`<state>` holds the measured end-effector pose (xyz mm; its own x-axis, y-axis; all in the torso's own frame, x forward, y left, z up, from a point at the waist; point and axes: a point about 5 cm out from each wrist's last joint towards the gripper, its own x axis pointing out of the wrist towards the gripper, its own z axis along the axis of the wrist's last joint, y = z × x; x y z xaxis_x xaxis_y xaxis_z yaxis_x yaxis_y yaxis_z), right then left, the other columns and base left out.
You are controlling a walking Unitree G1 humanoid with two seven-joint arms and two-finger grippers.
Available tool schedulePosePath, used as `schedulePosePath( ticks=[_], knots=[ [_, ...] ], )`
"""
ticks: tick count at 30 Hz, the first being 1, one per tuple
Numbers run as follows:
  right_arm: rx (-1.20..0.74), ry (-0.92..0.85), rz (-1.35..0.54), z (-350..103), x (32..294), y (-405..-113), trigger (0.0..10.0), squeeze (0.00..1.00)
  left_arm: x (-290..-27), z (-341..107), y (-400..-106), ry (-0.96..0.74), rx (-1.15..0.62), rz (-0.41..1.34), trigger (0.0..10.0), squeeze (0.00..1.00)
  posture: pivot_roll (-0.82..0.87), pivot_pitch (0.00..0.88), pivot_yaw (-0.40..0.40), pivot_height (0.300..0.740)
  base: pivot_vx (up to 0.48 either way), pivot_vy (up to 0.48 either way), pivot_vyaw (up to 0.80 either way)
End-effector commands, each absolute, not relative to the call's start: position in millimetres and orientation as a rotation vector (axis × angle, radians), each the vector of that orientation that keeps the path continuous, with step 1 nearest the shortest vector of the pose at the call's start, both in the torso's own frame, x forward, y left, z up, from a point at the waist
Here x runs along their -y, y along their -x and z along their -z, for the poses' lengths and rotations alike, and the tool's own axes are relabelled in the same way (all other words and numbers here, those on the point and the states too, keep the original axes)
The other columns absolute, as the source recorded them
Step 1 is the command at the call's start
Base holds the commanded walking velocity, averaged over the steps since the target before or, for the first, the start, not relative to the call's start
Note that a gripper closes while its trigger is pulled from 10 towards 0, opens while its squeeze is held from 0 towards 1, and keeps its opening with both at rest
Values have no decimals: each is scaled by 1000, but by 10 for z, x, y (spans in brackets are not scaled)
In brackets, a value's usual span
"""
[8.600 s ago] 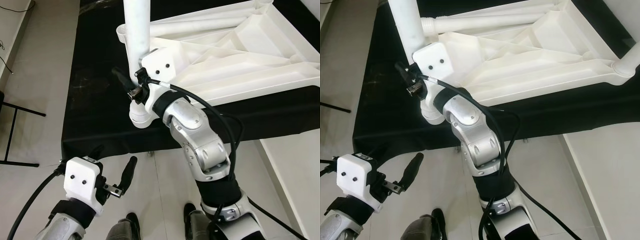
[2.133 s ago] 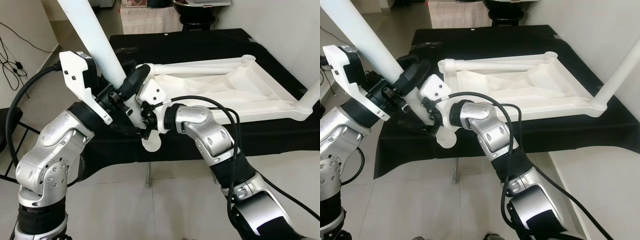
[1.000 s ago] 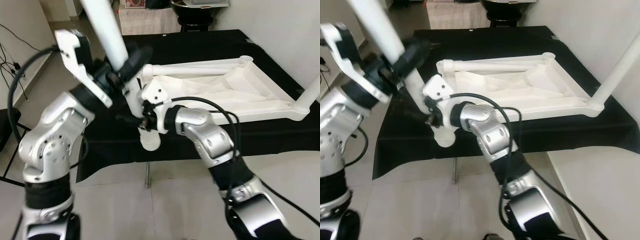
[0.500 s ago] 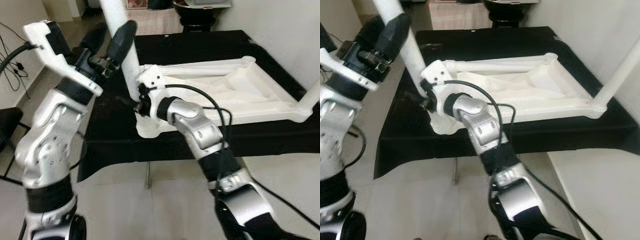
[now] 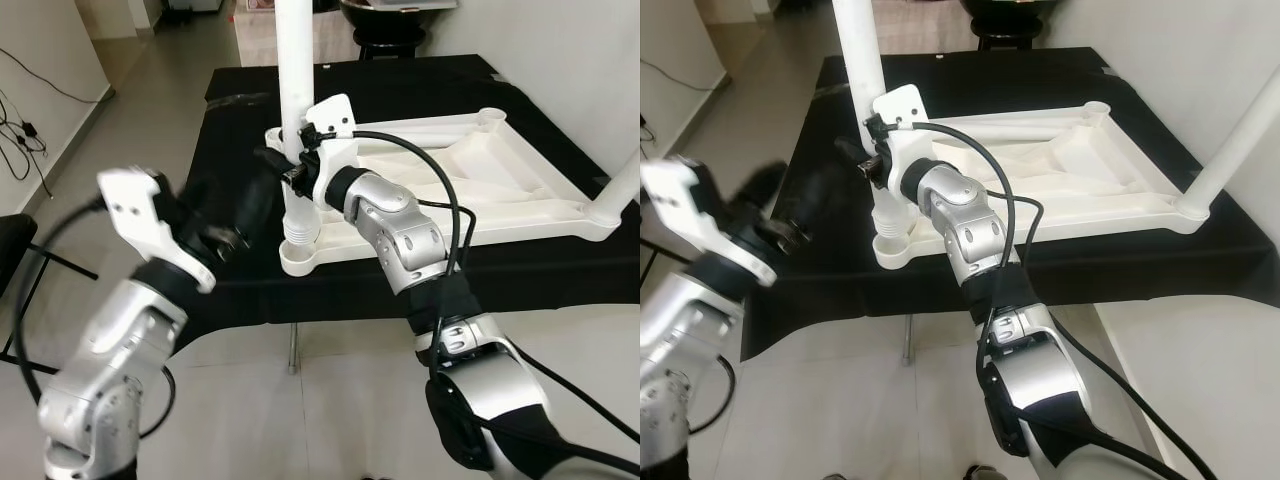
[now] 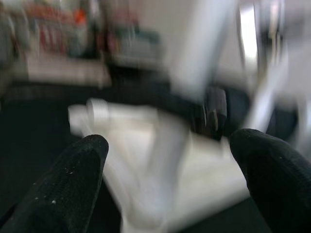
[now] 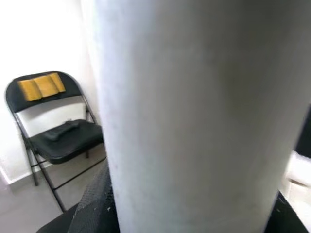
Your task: Building children table
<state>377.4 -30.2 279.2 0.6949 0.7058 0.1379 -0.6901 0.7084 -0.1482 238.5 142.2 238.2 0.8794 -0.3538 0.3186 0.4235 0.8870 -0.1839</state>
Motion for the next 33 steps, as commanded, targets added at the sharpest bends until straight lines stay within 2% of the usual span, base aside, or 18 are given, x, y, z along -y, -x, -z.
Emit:
schedulePosePath(
  ticks=[1,6,10,19,33],
  knots=[
    [247,57,-855,-2916,234,-3736,10000,0,-1436,-2295,-2303,206,247,380,10000,0,24,214,19,740,0,0,0],
    [269,41,-989,-2930,200,-3672,10000,0,-1505,-2017,-2080,148,119,304,10000,0,39,241,21,740,0,0,0],
    [285,57,-1082,-2948,180,-3623,10000,0,-1536,-1848,-1924,3,50,241,10000,0,44,257,25,740,0,0,0],
    [290,160,-1241,-2903,169,-3554,10000,0,-1570,-1770,-1764,-83,71,146,10000,0,59,294,27,740,0,0,0],
    [303,196,-1238,-3070,372,-3671,10000,0,-1496,-1778,-1574,-96,85,210,10000,0,72,342,48,740,0,0,0]
  ],
)
